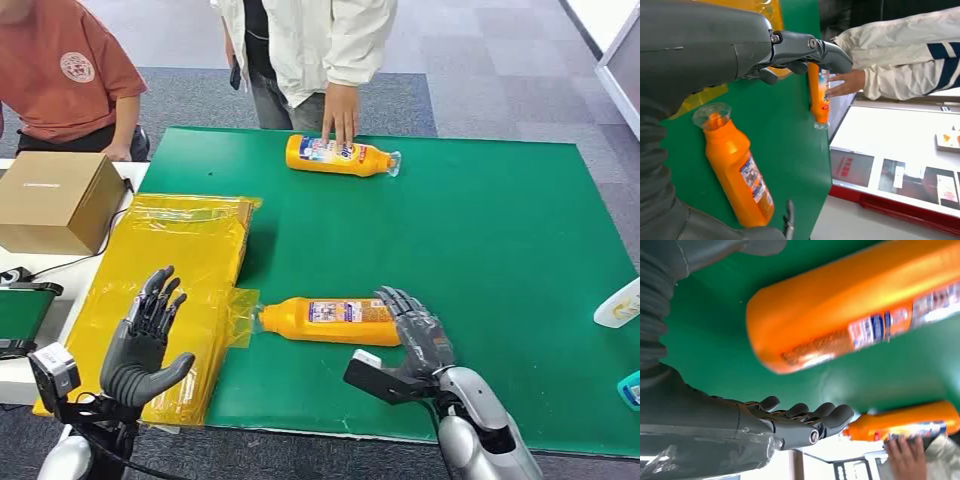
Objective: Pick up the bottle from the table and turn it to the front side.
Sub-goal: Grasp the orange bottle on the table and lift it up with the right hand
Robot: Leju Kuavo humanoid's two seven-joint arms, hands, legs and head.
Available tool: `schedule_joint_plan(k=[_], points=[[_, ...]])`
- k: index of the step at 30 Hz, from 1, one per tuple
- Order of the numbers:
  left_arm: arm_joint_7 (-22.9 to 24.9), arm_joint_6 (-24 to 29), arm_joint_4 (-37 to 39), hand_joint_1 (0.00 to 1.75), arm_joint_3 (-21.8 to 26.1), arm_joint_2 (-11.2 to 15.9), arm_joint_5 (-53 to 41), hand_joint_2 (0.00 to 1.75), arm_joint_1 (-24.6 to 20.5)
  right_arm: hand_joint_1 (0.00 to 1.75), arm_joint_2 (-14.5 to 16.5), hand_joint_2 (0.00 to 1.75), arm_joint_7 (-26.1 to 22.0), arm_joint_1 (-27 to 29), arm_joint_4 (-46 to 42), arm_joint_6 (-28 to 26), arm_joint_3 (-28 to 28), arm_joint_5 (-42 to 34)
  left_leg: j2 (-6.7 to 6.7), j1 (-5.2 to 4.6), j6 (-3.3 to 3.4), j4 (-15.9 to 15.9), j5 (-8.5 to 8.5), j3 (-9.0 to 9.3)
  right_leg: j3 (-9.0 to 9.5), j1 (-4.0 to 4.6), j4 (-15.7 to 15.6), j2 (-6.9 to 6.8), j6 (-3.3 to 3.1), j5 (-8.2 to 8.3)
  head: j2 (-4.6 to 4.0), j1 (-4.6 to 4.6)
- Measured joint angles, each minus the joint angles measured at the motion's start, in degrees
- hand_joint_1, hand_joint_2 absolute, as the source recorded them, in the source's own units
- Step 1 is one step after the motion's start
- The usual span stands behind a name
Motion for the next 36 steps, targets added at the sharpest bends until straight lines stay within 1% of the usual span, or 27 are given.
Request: schedule_joint_plan(k=[8, 13, 20, 26, 28, 32, 33, 36], points=[[0.1, -0.9, 0.4, 0.0, -0.1, -0.1, 1.0, 1.75, -1.6, 0.0, 1.5, 1.75, 0.4, -4.4, 9.3, -1.5, 2.5, 1.0, 0.0, 0.0, 0.0, 0.0, 0.0, 0.01, 0.0, 0.0, 0.0, 0.0, 0.0, 0.01, 0.0, 0.0], [0.1, -1.1, 0.6, 0.0, -0.2, -0.1, 1.1, 1.75, -1.8, 0.0, 2.1, 1.75, 0.7, -6.3, 12.7, -1.8, 2.8, 1.1, 0.01, 0.0, 0.0, 0.0, 0.0, 0.01, -0.01, 0.0, 0.0, 0.0, 0.0, 0.0, 0.01, -0.01], [-0.3, -1.5, 0.7, 0.0, -1.9, -0.5, 1.1, 1.75, -2.0, 0.0, 3.1, 1.75, 0.8, -10.4, 20.4, -2.1, 2.8, 1.7, 0.01, 0.0, 0.01, 0.0, 0.01, 0.07, 0.04, 0.0, 0.0, 0.01, 0.01, 0.03, 0.01, 0.0], [-0.4, -1.5, 0.6, 0.0, -3.2, -0.6, 1.6, 1.75, -1.7, 0.0, 3.5, 1.75, 0.6, -12.4, 23.7, -0.8, 2.7, 1.9, 0.01, 0.0, 0.03, 0.0, 0.02, 0.21, 0.15, 0.0, 0.0, 0.02, 0.0, 0.06, 0.0, 0.0], [-0.4, -1.5, 0.6, 0.0, -3.5, -0.6, 1.8, 1.75, -1.7, 0.04, 3.6, 1.75, 0.4, -12.8, 24.2, -0.4, 2.7, 1.9, 0.01, 0.0, 0.02, 0.0, 0.02, 0.26, 0.19, 0.0, 0.0, 0.02, -0.01, 0.07, 0.01, 0.0], [-0.4, -1.4, 0.6, 0.0, -3.7, -0.6, 2.3, 1.75, -1.6, 1.71, 3.6, 1.75, 0.3, -13.2, 24.9, 0.0, 2.7, 1.7, 0.01, 0.01, -0.01, 0.0, 0.05, 0.3, 0.22, 0.0, 0.0, 0.03, -0.03, 0.1, 0.0, -0.01], [-0.4, -1.3, 0.6, 0.0, -3.7, -0.6, 2.3, 1.75, -1.6, 1.75, 3.7, 1.75, 0.2, -13.2, 25.0, 0.0, 2.7, 1.6, 0.01, 0.01, -0.02, 0.0, 0.06, 0.31, 0.22, 0.01, 0.0, 0.04, -0.03, 0.1, -0.01, 0.0], [-0.4, -1.3, 0.6, 0.0, -3.6, -0.6, 2.3, 1.75, -1.5, 1.75, 3.7, 1.75, 0.0, -13.3, 25.1, -0.1, 2.6, 1.2, 0.01, 0.01, -0.02, 0.0, 0.07, 0.32, 0.22, 0.01, 0.0, 0.04, -0.03, 0.12, -0.01, 0.0]])
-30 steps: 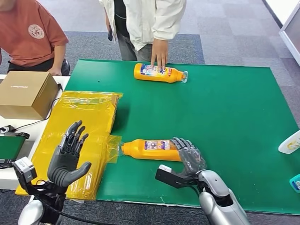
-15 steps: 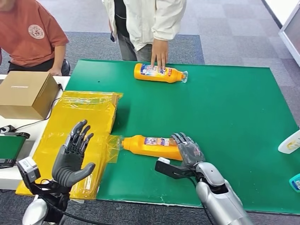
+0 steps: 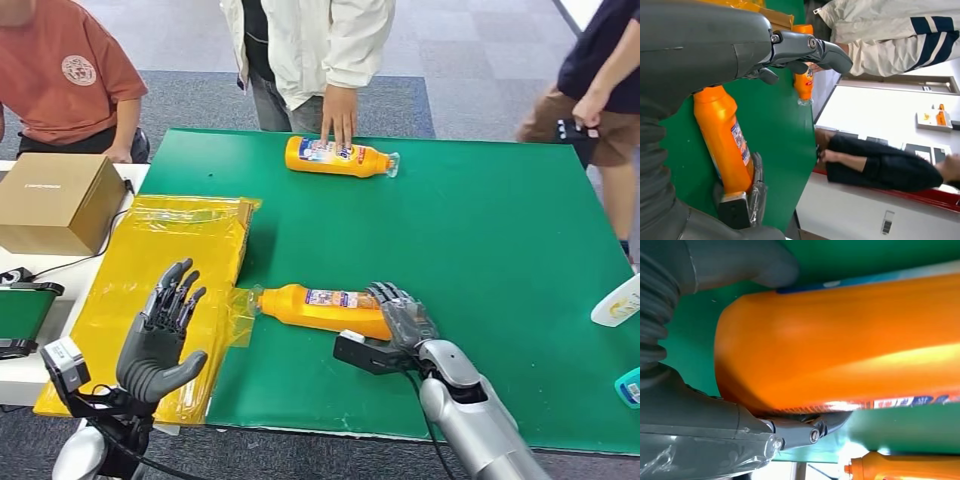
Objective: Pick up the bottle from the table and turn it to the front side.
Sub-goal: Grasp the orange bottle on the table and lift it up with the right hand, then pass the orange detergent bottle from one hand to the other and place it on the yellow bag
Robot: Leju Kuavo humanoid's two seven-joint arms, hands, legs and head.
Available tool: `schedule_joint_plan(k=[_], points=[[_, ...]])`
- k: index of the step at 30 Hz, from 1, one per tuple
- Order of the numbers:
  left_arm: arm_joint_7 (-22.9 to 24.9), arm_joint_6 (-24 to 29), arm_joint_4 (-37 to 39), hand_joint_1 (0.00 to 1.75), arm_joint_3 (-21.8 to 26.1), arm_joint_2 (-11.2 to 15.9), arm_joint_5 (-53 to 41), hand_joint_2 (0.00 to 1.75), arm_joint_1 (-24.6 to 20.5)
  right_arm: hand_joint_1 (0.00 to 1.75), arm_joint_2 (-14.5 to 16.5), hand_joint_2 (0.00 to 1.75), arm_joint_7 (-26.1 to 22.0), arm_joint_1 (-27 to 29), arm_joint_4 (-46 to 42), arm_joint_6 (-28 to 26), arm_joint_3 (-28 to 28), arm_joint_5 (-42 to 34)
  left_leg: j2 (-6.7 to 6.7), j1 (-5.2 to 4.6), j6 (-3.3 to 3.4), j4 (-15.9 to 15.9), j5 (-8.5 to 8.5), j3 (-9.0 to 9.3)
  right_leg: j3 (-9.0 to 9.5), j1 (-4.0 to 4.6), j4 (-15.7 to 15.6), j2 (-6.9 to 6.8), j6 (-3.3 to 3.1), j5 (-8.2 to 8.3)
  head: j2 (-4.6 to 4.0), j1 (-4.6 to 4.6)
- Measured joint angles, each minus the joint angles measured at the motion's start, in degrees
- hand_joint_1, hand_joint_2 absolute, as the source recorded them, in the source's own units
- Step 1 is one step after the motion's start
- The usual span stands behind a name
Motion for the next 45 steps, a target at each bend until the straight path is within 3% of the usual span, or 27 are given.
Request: schedule_joint_plan(k=[7, 15, 24, 27, 32, 36, 45], points=[[0.0, 0.0, 0.0, 0.0, 0.3, 0.0, 0.0, 1.75, 0.5, 1.75, 0.0, 1.75, -1.9, 0.4, -1.1, 1.5, -1.3, -5.7, 0.0, -0.01, 0.02, 0.0, 0.01, 0.0, 0.01, -0.01, 0.0, -0.01, 0.04, 0.02, 0.01, 0.01], [-0.9, 0.4, 0.0, 0.0, 0.8, 0.1, 0.2, 1.75, 0.8, 1.75, 0.7, 1.75, -7.3, 4.9, -6.0, 13.8, -7.8, -30.5, -0.03, -0.01, 0.02, 0.0, 0.0, -0.13, -0.04, -0.01, 0.0, -0.04, 0.06, 0.01, 0.01, 0.0], [-2.4, 2.4, 0.2, 0.0, 2.3, 0.5, 0.5, 1.75, 0.8, 1.75, 0.6, 1.75, -11.6, 10.4, -17.4, 19.3, -12.8, -52.7, -0.02, -0.02, 0.05, 0.0, -0.03, -0.23, -0.17, -0.03, 0.0, -0.03, 0.07, -0.01, 0.01, -0.01], [-2.8, 2.7, 0.3, 0.0, 3.0, 0.7, 0.5, 1.75, 0.6, 1.75, 0.4, 1.75, -12.6, 12.4, -22.2, 17.9, -12.9, -53.1, -0.02, -0.02, 0.05, 0.0, -0.03, -0.25, -0.19, -0.03, 0.0, -0.03, 0.07, -0.01, 0.0, -0.01], [-1.9, 3.1, 0.9, 0.0, 4.6, 0.4, 3.0, 1.75, -1.0, 1.75, 0.3, 1.75, -13.9, 14.2, -27.9, 13.5, -11.0, -47.1, -0.02, -0.02, 0.04, 0.0, -0.02, -0.27, -0.21, -0.02, 0.0, -0.03, 0.06, -0.01, 0.01, 0.0], [0.3, 0.2, 2.7, 0.0, 5.1, -0.2, 8.0, 1.75, -3.1, 1.75, 0.4, 1.75, -14.9, 14.5, -29.9, 10.5, -7.7, -42.8, -0.02, -0.02, 0.03, 0.0, 0.0, -0.27, -0.21, -0.02, 0.0, -0.03, 0.07, -0.01, 0.01, 0.0], [7.0, -6.5, 6.9, 0.0, -0.3, -1.7, 22.7, 1.75, -7.8, 1.75, 1.5, 1.75, -16.3, 12.7, -29.5, 5.3, -0.5, -35.4, -0.02, -0.06, 0.06, 0.0, 0.01, -0.29, -0.21, -0.07, 0.0, -0.03, 0.1, 0.02, 0.0, 0.01]])
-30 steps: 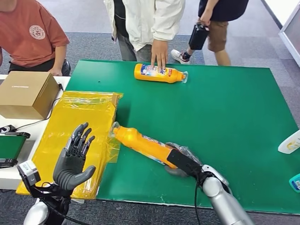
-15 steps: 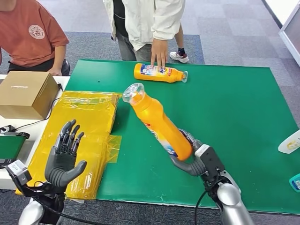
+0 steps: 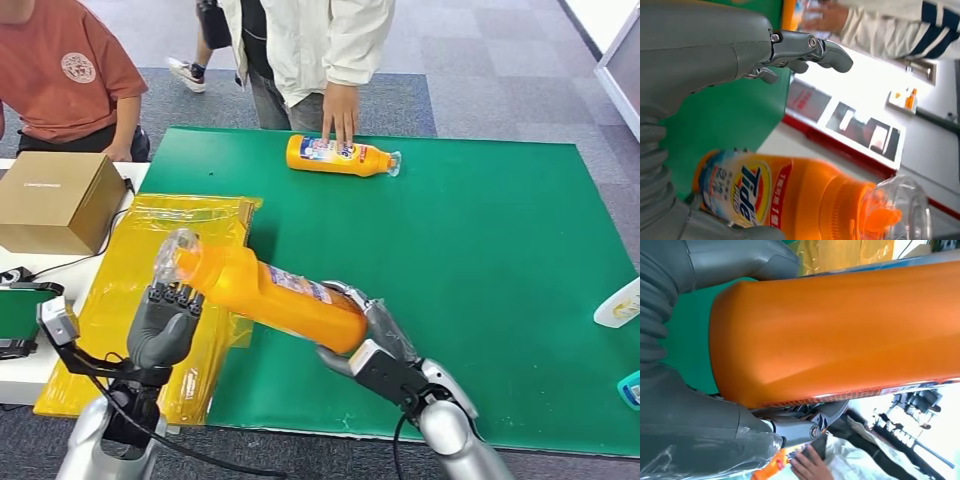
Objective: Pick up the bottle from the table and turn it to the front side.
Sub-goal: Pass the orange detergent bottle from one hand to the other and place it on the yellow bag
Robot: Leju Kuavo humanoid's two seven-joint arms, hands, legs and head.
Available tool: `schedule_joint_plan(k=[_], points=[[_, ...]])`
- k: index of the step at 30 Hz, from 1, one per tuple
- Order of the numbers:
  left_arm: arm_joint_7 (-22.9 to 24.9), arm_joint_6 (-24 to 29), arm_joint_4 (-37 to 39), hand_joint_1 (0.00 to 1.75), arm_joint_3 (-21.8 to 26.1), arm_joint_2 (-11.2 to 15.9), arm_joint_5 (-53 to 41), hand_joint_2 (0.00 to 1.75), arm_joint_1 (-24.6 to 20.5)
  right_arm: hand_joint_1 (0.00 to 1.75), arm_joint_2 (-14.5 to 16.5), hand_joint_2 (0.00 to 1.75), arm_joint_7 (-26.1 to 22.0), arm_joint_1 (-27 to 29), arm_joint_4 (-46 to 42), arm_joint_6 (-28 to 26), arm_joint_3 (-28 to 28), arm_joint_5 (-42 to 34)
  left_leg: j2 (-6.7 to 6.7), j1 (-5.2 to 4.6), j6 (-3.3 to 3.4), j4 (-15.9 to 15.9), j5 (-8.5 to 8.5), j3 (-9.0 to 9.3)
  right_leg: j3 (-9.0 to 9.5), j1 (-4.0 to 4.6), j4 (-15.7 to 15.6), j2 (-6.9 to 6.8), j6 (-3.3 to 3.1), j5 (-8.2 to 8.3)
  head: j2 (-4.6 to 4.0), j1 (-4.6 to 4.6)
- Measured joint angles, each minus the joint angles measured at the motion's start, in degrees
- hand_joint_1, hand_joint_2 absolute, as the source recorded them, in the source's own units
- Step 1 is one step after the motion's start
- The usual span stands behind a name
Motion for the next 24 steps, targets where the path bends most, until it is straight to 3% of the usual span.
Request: schedule_joint_plan(k=[8, 18, 19, 22, 23, 24], points=[[0.7, -2.3, 1.9, 0.0, -7.0, 0.5, 2.5, 1.75, -2.5, 1.75, 0.6, 1.75, -0.5, -2.5, 1.5, -0.7, 2.3, 1.2, 0.0, -0.01, 0.0, 0.0, 0.0, -0.02, -0.03, -0.01, 0.0, 0.0, 0.0, 0.0, 0.0, -0.01], [1.5, -3.5, 4.7, 0.0, -11.2, 3.6, -0.9, 1.75, -5.5, 1.75, 0.9, 1.75, -0.6, -4.9, 2.8, -0.6, 3.8, 1.9, 0.0, -0.01, 0.01, 0.0, 0.02, -0.03, -0.03, -0.01, 0.0, 0.0, 0.0, 0.0, 0.0, -0.02], [1.5, -3.4, 5.0, 0.08, -11.4, 3.8, -1.5, 1.75, -5.6, 1.75, 0.9, 1.75, -0.6, -5.0, 2.9, -0.6, 3.9, 1.9, 0.0, -0.01, 0.02, 0.0, 0.02, -0.03, -0.04, -0.01, 0.0, 0.0, 0.0, 0.0, 0.0, -0.02], [1.6, -2.6, 5.8, 1.39, -11.9, 4.7, -3.6, 1.75, -5.9, 1.75, 0.9, 1.75, -0.7, -5.0, 3.1, -0.6, 4.0, 1.9, 0.0, -0.01, 0.02, 0.0, 0.02, -0.04, -0.04, -0.01, 0.0, 0.0, 0.0, 0.0, 0.0, -0.01], [1.5, -2.1, 6.0, 1.75, -12.0, 4.9, -4.5, 1.75, -5.9, 1.75, 0.9, 1.75, -0.7, -5.0, 3.2, -0.6, 4.0, 1.9, 0.0, -0.01, 0.02, 0.0, 0.02, -0.04, -0.04, -0.01, 0.0, 0.0, 0.0, 0.0, 0.0, -0.01], [1.4, -1.6, 6.1, 1.75, -12.1, 5.2, -5.3, 1.75, -5.9, 1.75, 0.9, 1.75, -0.7, -4.9, 3.2, -0.6, 4.0, 1.9, 0.0, -0.01, 0.02, 0.0, 0.02, -0.04, -0.05, -0.01, 0.0, 0.0, 0.0, 0.0, 0.0, -0.01]])
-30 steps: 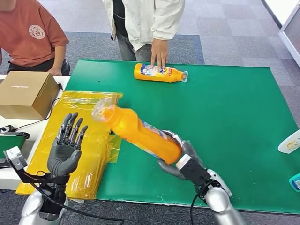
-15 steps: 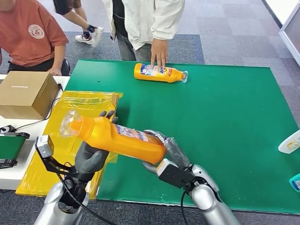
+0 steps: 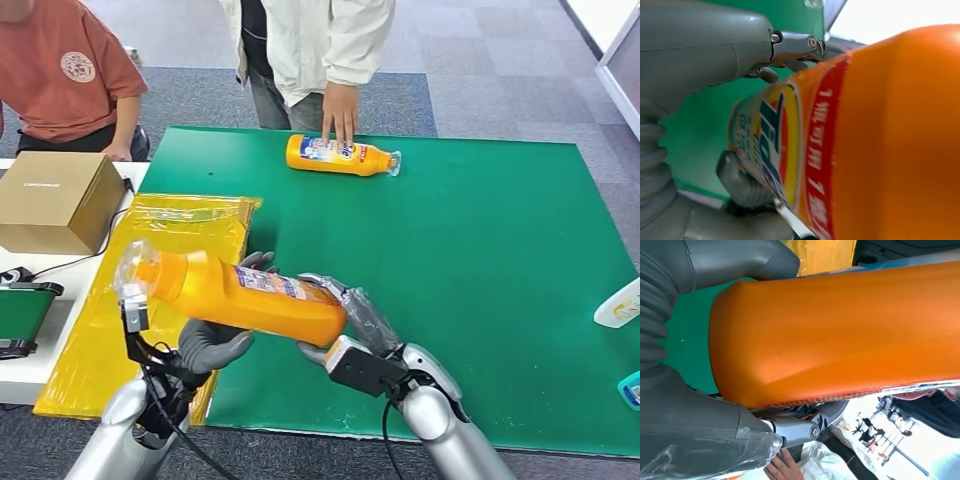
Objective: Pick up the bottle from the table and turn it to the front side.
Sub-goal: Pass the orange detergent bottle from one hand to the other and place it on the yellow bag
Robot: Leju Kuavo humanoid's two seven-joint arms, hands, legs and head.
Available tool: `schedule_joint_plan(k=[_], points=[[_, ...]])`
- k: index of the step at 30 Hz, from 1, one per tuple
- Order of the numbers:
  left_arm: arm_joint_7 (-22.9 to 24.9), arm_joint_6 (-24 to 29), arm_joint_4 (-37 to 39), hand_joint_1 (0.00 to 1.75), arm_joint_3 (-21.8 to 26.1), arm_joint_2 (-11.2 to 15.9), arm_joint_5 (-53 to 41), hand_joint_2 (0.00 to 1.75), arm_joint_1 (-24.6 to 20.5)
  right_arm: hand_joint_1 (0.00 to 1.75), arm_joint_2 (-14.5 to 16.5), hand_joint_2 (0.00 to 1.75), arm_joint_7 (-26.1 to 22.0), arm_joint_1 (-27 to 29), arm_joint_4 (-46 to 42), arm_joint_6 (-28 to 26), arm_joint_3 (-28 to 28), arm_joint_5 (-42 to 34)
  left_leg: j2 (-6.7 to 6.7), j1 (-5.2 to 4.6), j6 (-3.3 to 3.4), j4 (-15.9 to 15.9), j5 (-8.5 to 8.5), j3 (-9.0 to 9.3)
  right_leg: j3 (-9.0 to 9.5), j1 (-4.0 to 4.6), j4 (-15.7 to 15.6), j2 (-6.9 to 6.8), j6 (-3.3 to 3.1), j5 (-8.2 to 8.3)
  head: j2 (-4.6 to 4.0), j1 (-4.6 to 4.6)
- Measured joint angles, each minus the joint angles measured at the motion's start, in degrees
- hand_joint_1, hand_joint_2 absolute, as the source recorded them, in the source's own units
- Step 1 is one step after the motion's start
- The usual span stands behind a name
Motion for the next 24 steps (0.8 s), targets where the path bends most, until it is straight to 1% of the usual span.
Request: schedule_joint_plan(k=[6, 12, 16, 19, 21, 24], points=[[-1.3, 2.4, -0.1, 1.75, -0.2, 0.7, -3.8, 1.75, 0.1, 1.75, -0.1, 1.75, 0.3, 0.7, 0.1, -0.4, 0.2, 0.3, 0.0, 0.0, 0.0, 0.0, 0.0, 0.0, 0.0, 0.0, 0.0, 0.0, 0.0, 0.0, 0.01, -0.01], [-2.2, 3.7, -1.1, 1.75, -0.1, 1.0, -4.9, 1.75, 1.2, 1.75, -0.1, 1.75, 0.4, 1.7, 0.1, -0.9, 0.3, 0.9, 0.0, 0.0, 0.0, 0.0, 0.0, 0.0, 0.0, 0.0, 0.0, 0.0, 0.0, 0.0, 0.01, -0.01], [-2.7, 3.7, -1.9, 1.75, 0.2, 1.1, -5.3, 1.75, 2.0, 0.0, -0.1, 1.75, 0.7, 2.1, 0.1, -0.9, 0.4, 1.2, 0.0, 0.0, 0.0, 0.0, 0.0, 0.0, -0.01, 0.0, 0.0, 0.0, 0.0, 0.0, -0.01, -0.01], [-3.5, 3.7, -2.8, 1.75, 0.7, 1.1, -5.9, 1.75, 2.4, 0.0, -0.1, 1.75, 1.7, 2.2, 0.2, -0.8, 0.2, 1.4, 0.0, 0.0, 0.0, 0.0, 0.0, -0.01, -0.01, 0.0, 0.0, 0.0, 0.0, 0.0, 0.0, 0.0], [-4.5, 4.8, -3.8, 1.75, 1.2, 1.0, -7.7, 1.75, 2.7, 0.0, -0.1, 1.75, 2.4, 2.4, 0.4, -0.8, -0.4, 1.4, 0.0, 0.0, 0.0, 0.0, 0.0, -0.01, 0.0, 0.0, 0.0, 0.0, 0.0, 0.0, 0.0, -0.01], [-6.3, 9.4, -5.6, 1.75, 2.1, 1.0, -14.4, 1.75, 3.4, 0.0, -0.2, 1.75, 2.8, 3.0, 0.4, -1.2, -1.4, 1.4, 0.0, 0.0, 0.01, 0.0, 0.0, -0.01, -0.01, 0.0, 0.0, 0.0, 0.0, 0.0, 0.01, 0.0]])
